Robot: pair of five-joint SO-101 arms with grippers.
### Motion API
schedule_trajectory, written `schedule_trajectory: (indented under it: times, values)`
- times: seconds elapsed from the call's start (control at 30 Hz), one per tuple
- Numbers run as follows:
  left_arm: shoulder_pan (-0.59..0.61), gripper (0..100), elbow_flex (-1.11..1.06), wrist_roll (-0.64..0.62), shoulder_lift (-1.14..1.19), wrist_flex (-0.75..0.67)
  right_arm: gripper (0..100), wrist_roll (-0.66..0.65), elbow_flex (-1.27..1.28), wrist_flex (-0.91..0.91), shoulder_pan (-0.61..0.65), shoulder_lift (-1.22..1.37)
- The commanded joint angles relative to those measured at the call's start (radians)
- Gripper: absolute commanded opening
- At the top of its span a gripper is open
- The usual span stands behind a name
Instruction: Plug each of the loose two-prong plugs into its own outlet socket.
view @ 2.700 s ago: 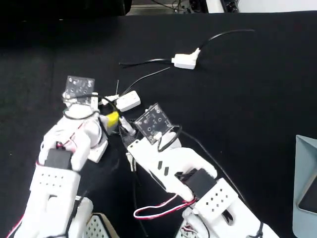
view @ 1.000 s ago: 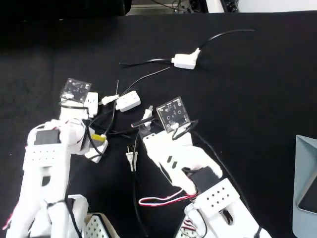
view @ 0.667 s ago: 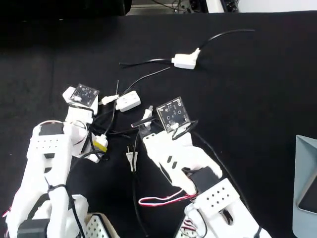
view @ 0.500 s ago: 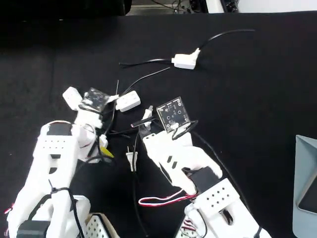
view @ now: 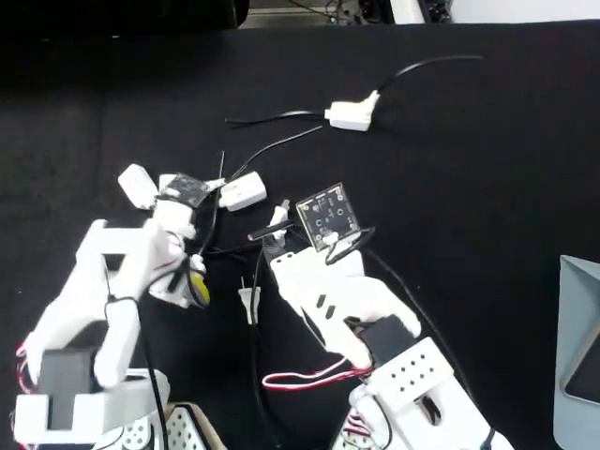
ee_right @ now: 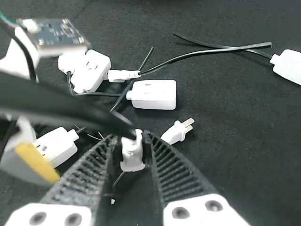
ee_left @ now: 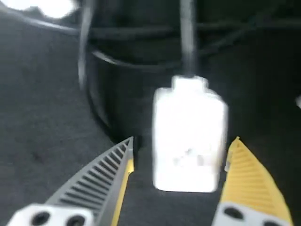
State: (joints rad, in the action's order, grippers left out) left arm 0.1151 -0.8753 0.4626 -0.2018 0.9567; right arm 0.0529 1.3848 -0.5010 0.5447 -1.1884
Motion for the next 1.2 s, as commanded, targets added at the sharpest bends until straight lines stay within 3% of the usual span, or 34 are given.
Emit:
schedule_trajectory:
  times: [0.0, 0.13, 0.23, 0.47, 0.63, 0.87, 1.17]
  values:
    - [0.097, 31, 0.108, -0.005, 0.015, 0.000, 1.2, 0.008, -0.005, 0.018, -0.012, -0.004]
    - [0.128, 31, 0.102, -0.011, -0.069, 0.003, 1.2, 0.005, 0.004, 0.025, -0.012, -0.004]
    - [0.114, 31, 0.099, -0.011, -0.189, 0.083, 1.2, 0.005, 0.004, 0.025, -0.012, -0.004]
    - [-0.024, 31, 0.028, -0.011, -0.408, 0.176, 1.2, 0.005, 0.004, 0.023, -0.012, -0.004]
    - [-0.038, 31, -0.047, -0.011, -0.347, 0.064, 1.2, 0.005, 0.004, 0.020, -0.012, -0.004]
    - [0.111, 31, 0.015, -0.006, -0.144, -0.097, 1.2, 0.006, 0.004, 0.020, -0.011, -0.004]
    - [0.166, 31, 0.163, -0.005, 0.029, -0.043, 1.2, 0.005, 0.004, 0.020, -0.011, -0.004]
